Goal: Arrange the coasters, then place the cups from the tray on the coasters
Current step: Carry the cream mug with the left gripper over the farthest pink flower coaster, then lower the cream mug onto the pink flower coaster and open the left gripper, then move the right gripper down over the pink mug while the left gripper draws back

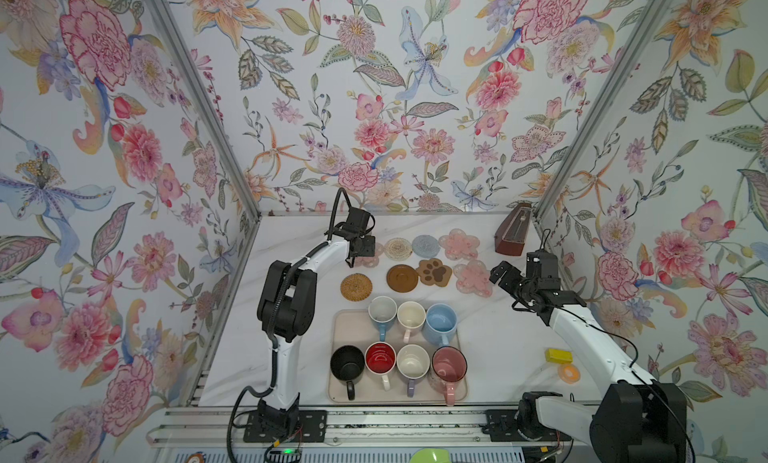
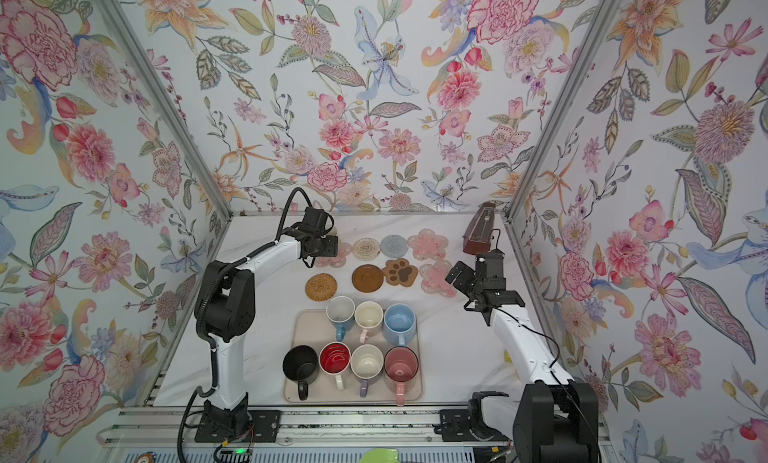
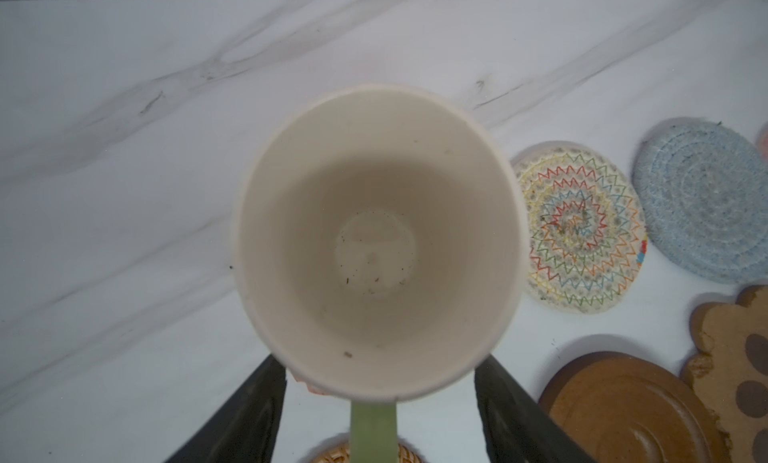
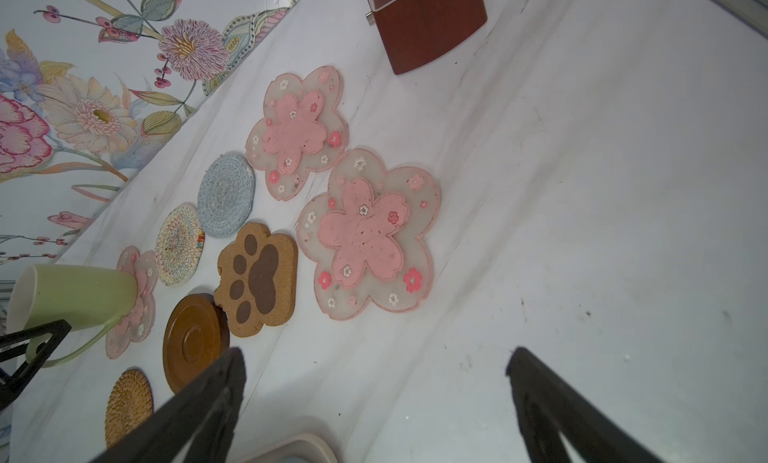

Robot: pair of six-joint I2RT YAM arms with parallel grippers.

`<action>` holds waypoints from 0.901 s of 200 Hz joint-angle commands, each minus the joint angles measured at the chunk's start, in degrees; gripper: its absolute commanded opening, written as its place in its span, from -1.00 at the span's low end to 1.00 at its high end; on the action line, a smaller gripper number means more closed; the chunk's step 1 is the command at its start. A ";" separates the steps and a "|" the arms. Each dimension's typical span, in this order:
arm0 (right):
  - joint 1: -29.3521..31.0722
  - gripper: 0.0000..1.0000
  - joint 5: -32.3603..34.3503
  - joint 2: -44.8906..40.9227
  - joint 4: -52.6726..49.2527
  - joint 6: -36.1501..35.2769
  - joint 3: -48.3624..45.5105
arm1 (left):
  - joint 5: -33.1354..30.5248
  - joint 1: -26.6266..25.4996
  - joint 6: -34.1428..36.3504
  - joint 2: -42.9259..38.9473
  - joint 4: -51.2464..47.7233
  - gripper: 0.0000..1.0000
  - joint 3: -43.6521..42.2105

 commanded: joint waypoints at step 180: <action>-15.20 0.99 -19.67 2.21 4.94 2.75 -3.55 | -13.77 2.01 -7.46 -61.35 29.42 0.98 -57.39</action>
